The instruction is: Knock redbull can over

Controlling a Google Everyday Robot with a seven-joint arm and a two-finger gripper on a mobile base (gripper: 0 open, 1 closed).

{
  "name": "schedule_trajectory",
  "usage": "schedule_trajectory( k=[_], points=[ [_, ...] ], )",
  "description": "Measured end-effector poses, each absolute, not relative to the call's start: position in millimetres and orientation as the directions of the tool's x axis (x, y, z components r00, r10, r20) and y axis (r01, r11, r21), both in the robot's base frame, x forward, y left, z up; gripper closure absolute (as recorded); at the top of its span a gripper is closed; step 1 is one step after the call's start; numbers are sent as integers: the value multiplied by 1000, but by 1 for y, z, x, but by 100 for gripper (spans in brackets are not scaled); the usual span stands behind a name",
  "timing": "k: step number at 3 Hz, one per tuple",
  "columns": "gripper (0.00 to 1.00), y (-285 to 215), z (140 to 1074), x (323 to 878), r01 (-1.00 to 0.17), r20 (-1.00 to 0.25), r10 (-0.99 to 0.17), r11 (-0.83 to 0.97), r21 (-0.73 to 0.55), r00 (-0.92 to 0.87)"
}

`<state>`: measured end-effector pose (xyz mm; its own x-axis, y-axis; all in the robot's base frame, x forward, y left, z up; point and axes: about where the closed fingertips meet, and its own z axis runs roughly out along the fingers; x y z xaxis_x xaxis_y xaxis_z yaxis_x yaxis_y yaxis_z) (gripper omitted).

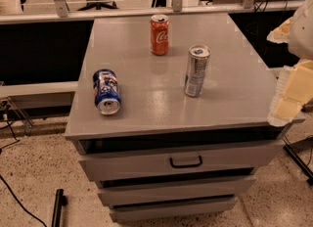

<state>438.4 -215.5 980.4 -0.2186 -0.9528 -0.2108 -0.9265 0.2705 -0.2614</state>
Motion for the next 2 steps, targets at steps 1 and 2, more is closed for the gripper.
schedule_trajectory(
  k=[1,2],
  points=[
    [0,-216,980,438,-926,-211,-953,270,-262,-219],
    [0,-214,983,450,-927,-248,-944,280,-250,-218]
  ],
)
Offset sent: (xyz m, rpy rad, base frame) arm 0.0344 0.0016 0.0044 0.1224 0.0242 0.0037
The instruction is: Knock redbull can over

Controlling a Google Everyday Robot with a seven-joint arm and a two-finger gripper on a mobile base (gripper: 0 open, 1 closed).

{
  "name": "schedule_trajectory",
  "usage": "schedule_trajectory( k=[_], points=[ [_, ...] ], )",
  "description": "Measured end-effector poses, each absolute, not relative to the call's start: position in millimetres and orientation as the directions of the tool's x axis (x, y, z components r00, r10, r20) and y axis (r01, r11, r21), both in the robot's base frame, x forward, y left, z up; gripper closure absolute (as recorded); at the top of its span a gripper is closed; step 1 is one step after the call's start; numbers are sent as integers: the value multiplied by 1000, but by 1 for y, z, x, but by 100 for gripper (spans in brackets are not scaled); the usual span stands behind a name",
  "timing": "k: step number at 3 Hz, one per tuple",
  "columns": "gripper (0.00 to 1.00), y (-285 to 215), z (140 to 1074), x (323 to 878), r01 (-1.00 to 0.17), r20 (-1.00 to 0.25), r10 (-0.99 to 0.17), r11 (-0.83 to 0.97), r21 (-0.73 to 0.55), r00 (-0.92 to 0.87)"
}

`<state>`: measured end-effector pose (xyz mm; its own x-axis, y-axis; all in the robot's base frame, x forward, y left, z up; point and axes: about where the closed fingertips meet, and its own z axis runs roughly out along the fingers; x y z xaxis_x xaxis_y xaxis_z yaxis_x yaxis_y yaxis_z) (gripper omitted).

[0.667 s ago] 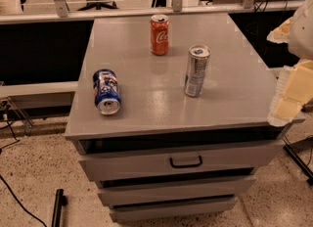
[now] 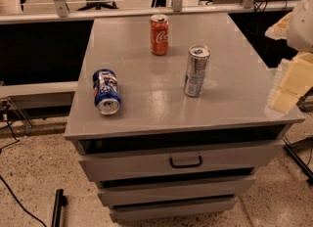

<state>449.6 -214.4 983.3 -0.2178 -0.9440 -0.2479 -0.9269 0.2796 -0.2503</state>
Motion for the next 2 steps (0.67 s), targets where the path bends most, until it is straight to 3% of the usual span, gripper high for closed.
schedule_trajectory(
  k=[2],
  points=[
    [0,-198,975,500,-936,-421,-898,248,-250,-125]
  ],
)
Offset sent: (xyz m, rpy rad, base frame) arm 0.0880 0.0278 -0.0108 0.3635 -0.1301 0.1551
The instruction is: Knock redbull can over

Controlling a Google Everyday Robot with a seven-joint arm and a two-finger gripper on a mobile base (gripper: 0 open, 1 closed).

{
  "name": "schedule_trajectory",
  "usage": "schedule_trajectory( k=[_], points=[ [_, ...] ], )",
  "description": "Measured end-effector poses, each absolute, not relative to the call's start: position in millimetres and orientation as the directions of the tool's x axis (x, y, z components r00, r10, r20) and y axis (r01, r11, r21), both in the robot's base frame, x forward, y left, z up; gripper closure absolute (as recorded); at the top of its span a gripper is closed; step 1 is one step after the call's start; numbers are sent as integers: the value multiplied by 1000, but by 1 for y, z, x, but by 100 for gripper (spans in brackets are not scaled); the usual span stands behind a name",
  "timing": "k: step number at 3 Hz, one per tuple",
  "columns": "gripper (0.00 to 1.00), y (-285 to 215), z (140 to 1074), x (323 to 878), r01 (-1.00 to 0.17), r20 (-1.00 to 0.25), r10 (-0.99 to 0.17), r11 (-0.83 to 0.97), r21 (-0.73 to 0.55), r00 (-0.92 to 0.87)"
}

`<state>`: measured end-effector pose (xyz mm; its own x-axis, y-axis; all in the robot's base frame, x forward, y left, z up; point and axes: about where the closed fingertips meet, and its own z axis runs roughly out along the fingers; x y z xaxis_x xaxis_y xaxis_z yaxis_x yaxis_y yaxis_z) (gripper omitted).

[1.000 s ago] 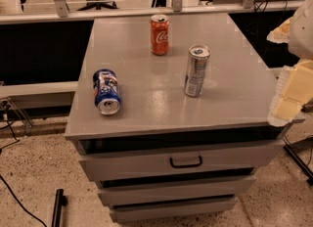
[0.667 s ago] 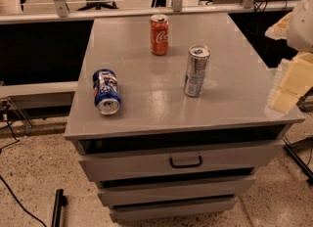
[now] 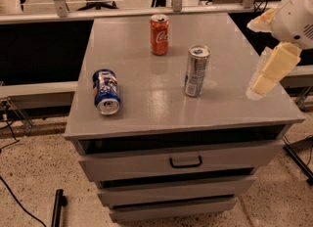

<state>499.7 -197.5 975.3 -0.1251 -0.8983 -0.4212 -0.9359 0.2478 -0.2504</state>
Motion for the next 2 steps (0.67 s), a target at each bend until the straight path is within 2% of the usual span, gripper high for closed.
schedule_trajectory(
  k=[2],
  points=[
    [0,-179,959,544,-919,-602,-799,249,-305,-16]
  ],
)
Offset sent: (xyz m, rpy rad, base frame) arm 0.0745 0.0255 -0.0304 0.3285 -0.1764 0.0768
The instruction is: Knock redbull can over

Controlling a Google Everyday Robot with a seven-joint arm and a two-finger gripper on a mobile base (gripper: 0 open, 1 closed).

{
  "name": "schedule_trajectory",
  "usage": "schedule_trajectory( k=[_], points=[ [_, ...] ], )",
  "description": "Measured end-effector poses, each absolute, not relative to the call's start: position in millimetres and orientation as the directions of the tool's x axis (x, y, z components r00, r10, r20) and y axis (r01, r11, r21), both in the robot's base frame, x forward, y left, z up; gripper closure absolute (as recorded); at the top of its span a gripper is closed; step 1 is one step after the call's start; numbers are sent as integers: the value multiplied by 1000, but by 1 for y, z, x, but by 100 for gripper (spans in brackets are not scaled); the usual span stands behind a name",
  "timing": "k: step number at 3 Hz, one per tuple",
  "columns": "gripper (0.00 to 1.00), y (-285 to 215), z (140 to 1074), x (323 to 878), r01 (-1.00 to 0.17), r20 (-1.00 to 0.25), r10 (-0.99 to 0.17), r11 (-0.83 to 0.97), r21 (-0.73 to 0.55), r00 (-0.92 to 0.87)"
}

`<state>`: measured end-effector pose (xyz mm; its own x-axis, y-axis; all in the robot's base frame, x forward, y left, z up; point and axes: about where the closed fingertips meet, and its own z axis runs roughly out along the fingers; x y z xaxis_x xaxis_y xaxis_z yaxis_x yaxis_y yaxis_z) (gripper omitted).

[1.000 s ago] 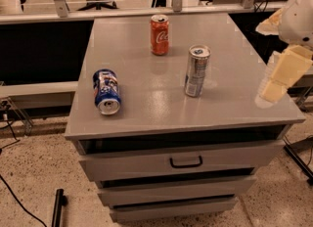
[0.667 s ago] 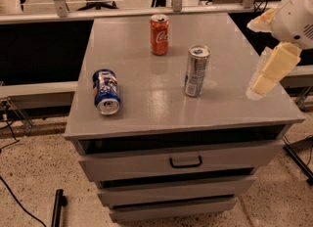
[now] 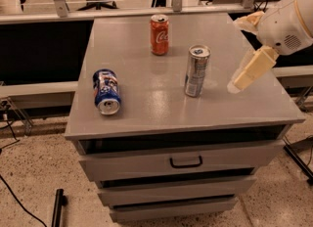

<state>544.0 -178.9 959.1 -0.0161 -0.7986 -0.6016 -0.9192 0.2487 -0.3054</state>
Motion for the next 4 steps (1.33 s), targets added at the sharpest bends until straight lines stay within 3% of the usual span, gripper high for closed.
schedule_trajectory(
  k=[2,4],
  points=[
    [0,-165,931,575,-934,-825,-565,297,-197,-6],
    [0,-158,927,578,-942,-854,-519,294,-165,-13]
  ],
)
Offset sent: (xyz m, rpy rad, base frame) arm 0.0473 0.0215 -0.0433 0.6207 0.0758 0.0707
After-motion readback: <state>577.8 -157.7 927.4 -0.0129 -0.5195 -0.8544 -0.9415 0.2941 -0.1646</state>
